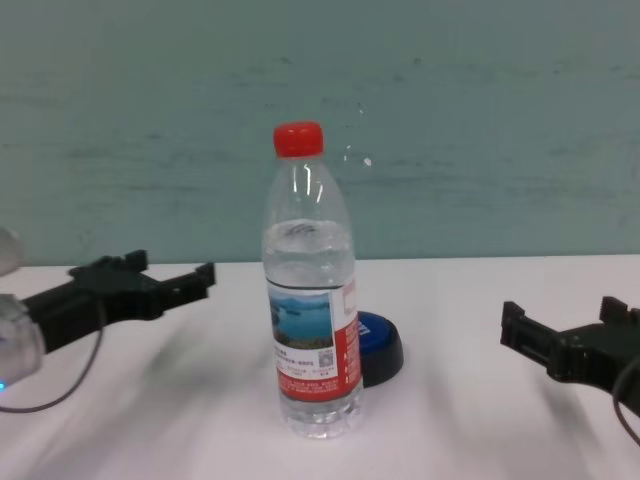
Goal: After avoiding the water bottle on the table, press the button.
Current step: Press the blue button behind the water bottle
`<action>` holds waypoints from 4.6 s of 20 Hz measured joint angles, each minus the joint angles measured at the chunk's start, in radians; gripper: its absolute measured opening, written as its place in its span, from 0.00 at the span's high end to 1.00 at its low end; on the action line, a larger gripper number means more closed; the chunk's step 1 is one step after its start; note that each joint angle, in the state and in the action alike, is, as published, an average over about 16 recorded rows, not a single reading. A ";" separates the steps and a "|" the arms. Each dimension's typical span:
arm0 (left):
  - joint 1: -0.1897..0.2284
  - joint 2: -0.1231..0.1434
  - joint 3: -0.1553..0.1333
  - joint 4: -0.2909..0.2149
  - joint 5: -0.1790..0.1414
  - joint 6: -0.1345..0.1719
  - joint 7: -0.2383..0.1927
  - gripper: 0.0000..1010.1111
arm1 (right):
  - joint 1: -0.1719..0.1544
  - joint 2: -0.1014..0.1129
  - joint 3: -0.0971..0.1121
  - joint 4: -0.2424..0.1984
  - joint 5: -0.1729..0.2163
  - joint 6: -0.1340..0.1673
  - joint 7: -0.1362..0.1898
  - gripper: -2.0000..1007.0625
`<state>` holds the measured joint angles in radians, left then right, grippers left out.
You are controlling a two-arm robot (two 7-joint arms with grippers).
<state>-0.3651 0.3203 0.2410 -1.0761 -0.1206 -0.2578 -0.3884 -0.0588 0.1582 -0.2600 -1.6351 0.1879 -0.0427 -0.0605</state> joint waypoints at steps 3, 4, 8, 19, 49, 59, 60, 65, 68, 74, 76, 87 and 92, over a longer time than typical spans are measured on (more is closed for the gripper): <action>0.036 0.012 -0.027 -0.050 -0.015 0.026 0.018 0.01 | 0.000 0.000 0.000 0.000 0.000 0.000 0.000 0.00; 0.049 0.015 -0.037 -0.069 -0.019 0.037 0.026 0.01 | 0.000 0.000 0.000 0.000 0.000 0.000 0.000 0.00; 0.105 0.021 -0.078 -0.147 -0.034 0.083 0.066 0.01 | 0.000 0.000 0.000 0.000 0.000 0.000 0.000 0.00; 0.276 -0.009 -0.173 -0.355 -0.016 0.161 0.187 0.01 | 0.000 0.000 0.000 0.000 0.000 0.000 0.000 0.00; 0.591 -0.104 -0.154 -0.611 0.243 0.083 0.274 0.01 | 0.000 0.000 0.000 0.000 0.000 0.000 0.000 0.00; 0.645 -0.065 -0.149 -0.642 0.232 0.053 0.223 0.01 | 0.000 0.000 0.000 0.000 0.000 0.000 0.000 0.00; 0.646 -0.061 -0.149 -0.642 0.228 0.049 0.217 0.01 | 0.000 0.000 0.000 0.000 0.000 0.000 0.000 0.00; 0.643 -0.043 -0.142 -0.633 0.208 0.037 0.192 0.01 | 0.000 0.000 0.000 0.000 0.000 0.000 0.000 0.00; 0.636 -0.036 -0.137 -0.626 0.194 0.036 0.180 0.01 | 0.000 0.000 0.000 0.000 0.000 0.000 0.000 0.00; 0.620 -0.033 -0.132 -0.616 0.174 0.050 0.176 0.01 | 0.000 0.000 0.000 0.000 0.000 0.000 0.000 0.00; 0.618 -0.033 -0.132 -0.615 0.170 0.057 0.176 0.01 | 0.000 0.000 0.000 0.000 0.000 0.000 0.000 0.00; 0.615 -0.036 -0.134 -0.614 0.160 0.073 0.181 0.01 | 0.000 0.000 0.000 0.000 0.000 0.000 0.000 0.00; 0.616 -0.035 -0.133 -0.614 0.161 0.071 0.179 0.01 | 0.000 0.000 0.000 0.000 0.000 0.000 0.000 0.00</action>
<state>0.2508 0.2854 0.1076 -1.6903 0.0404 -0.1871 -0.2093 -0.0588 0.1583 -0.2600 -1.6351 0.1879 -0.0427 -0.0606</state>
